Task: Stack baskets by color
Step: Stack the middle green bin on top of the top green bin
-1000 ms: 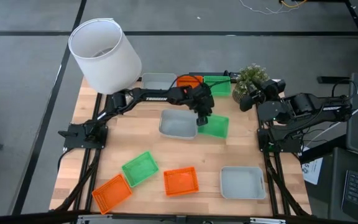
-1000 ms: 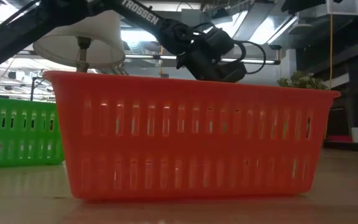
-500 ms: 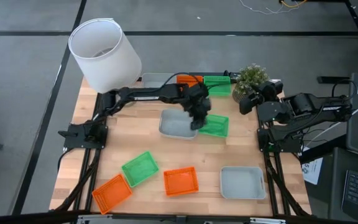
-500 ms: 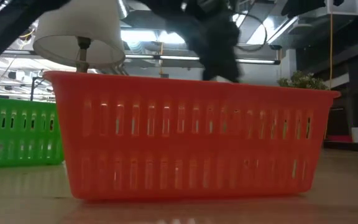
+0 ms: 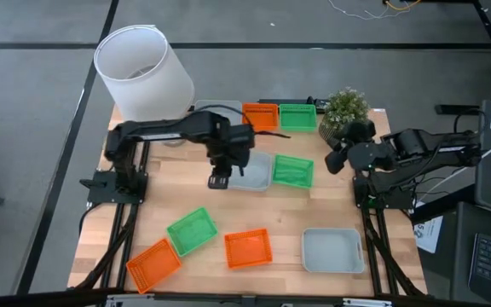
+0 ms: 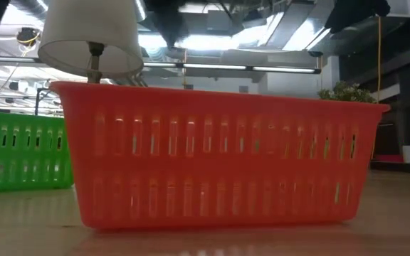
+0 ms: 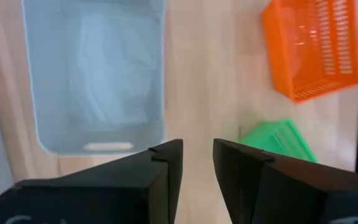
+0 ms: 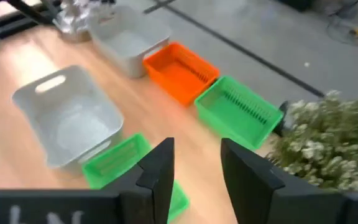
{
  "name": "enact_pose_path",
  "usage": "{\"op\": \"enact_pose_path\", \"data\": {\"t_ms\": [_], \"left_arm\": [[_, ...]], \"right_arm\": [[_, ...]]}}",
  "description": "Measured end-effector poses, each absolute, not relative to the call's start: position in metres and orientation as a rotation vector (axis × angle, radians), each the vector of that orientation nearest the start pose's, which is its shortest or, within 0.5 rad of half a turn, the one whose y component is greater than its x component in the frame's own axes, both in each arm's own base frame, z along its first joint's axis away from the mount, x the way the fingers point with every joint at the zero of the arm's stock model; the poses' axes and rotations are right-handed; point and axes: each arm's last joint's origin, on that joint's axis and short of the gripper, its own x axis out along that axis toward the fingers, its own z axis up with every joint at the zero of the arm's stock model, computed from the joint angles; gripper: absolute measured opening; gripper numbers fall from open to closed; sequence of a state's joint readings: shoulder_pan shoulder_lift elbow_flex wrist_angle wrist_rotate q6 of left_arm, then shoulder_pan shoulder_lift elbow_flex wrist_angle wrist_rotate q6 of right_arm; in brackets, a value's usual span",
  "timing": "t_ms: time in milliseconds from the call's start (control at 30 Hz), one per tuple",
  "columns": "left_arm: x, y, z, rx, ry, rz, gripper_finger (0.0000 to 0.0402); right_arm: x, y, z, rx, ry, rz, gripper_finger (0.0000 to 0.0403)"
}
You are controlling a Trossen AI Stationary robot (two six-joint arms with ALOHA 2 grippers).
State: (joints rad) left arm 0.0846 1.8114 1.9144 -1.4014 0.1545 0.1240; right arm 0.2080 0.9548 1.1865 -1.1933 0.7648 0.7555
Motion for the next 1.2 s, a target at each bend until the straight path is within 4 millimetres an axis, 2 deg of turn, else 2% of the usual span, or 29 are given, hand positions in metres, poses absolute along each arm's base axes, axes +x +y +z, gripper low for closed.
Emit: {"op": "enact_pose_path", "data": {"t_ms": [167,333,433,500,567,700,800,867,933,1000,1100,1200], "left_arm": [[0.306,0.02,0.373,0.013,1.3,-0.035,0.008],[0.251,0.02,0.383,-0.041,1.189,0.113,0.008],[0.219,0.018,0.374,-0.104,1.096,0.16,0.008],[0.203,0.015,0.368,-0.134,0.965,0.167,0.008],[0.184,0.011,0.355,-0.164,0.89,0.161,0.008],[0.16,0.006,0.33,-0.194,0.719,0.148,0.008],[0.152,0.005,0.308,-0.223,0.645,0.139,0.008],[0.144,0.005,0.292,-0.239,0.654,0.149,0.008],[0.144,0.005,0.283,-0.241,0.601,0.146,0.008],[0.139,0.005,0.269,-0.24,0.628,0.156,0.008],[0.142,0.006,0.26,-0.24,0.595,0.168,0.008],[0.139,0.006,0.248,-0.236,0.638,0.187,0.008]], "right_arm": [[0.151,0.012,0.357,0.248,0.638,-0.776,0.0132],[0.156,0.013,0.353,0.241,0.668,-0.785,0.0132],[0.161,0.014,0.351,0.215,0.68,-0.795,0.0132],[0.166,0.015,0.349,0.188,0.684,-0.8,0.0132],[0.172,0.016,0.348,0.187,0.675,-0.803,0.0132],[0.191,0.021,0.34,0.167,0.719,-0.744,0.0132],[0.211,0.026,0.333,0.147,0.764,-0.638,0.0132],[0.228,0.029,0.329,0.136,0.755,-0.58,0.0132],[0.245,0.029,0.323,0.108,0.743,-0.538,0.0132],[0.261,0.027,0.318,0.065,0.728,-0.52,0.0132],[0.273,0.013,0.306,0.024,0.778,-0.545,0.0132],[0.272,-0.005,0.295,0.079,0.894,-0.572,0.0132]]}}
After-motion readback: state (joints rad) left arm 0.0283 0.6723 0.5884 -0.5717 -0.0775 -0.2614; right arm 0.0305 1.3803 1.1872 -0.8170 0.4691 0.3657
